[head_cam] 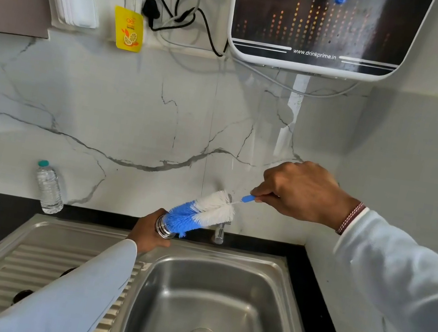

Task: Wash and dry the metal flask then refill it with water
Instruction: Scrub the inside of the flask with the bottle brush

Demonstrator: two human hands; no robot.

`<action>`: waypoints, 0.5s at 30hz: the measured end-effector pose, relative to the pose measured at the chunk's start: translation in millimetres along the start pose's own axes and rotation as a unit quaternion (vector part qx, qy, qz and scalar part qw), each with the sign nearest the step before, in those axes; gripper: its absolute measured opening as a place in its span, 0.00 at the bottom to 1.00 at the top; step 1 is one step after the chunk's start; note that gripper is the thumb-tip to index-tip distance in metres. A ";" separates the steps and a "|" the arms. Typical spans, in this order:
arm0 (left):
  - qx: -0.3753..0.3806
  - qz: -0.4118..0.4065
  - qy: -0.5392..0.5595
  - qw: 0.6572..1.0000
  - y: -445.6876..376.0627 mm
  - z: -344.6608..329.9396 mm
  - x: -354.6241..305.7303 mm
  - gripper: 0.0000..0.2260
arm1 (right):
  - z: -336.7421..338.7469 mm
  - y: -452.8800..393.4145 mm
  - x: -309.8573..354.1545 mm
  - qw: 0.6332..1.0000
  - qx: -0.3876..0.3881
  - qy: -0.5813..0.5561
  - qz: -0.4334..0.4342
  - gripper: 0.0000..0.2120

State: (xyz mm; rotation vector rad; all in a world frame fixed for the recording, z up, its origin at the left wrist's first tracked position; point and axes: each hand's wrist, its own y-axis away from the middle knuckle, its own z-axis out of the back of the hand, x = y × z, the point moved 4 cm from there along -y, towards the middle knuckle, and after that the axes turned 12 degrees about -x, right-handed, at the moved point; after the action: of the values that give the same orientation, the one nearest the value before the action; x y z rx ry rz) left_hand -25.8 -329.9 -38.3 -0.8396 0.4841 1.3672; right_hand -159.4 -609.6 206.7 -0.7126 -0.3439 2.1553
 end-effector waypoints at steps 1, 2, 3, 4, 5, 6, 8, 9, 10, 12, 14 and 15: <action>-0.005 0.006 0.005 1.000 0.7 2.6 4.1 0.24 | -0.9 0.8 0.7 1.000 0.003 -0.007 -0.007 0.13; -0.009 0.012 0.009 1.000 1.4 4.8 7.5 0.24 | -2.1 2.2 1.5 1.000 0.007 -0.013 -0.014 0.13; -0.012 0.015 0.009 1.000 2.6 8.6 11.0 0.24 | -3.9 3.1 3.8 1.000 0.010 -0.016 -0.018 0.14; -0.012 0.015 0.008 1.000 4.3 10.8 12.7 0.24 | -5.4 5.3 6.2 1.000 0.014 -0.014 -0.019 0.14; -0.013 0.012 0.005 1.000 5.3 13.7 14.7 0.24 | -6.7 6.7 9.5 1.000 0.015 -0.011 -0.018 0.15; -0.013 0.011 0.002 1.000 6.8 16.1 17.6 0.24 | -8.8 7.9 13.2 1.000 0.014 -0.008 -0.017 0.15; -0.013 0.011 0.003 1.000 10.7 20.9 21.3 0.24 | -12.3 8.6 19.6 1.000 0.009 0.004 -0.017 0.15; -0.016 0.009 0.003 1.000 12.9 23.6 22.2 0.25 | -14.6 8.6 21.8 1.000 0.010 0.012 -0.023 0.15; -0.019 0.008 0.005 1.000 14.5 25.8 22.8 0.25 | -16.7 8.4 22.7 0.999 0.016 0.018 -0.033 0.15; -0.024 0.007 0.009 1.000 16.8 30.1 23.1 0.25 | -19.7 7.3 22.9 0.998 0.030 0.021 -0.055 0.15; -0.029 0.007 0.009 1.000 18.2 33.2 22.8 0.24 | -21.9 6.9 24.3 0.997 0.040 0.027 -0.061 0.15; -0.032 0.007 0.010 0.999 18.2 34.5 22.9 0.24 | -22.5 7.1 25.4 0.997 0.048 0.031 -0.057 0.15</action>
State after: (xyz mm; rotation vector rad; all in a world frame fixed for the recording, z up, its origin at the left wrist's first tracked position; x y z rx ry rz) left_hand -45.2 -289.1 -37.7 -0.9045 0.4636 1.3944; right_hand -163.2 -594.2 175.9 -0.6874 -0.2401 2.0227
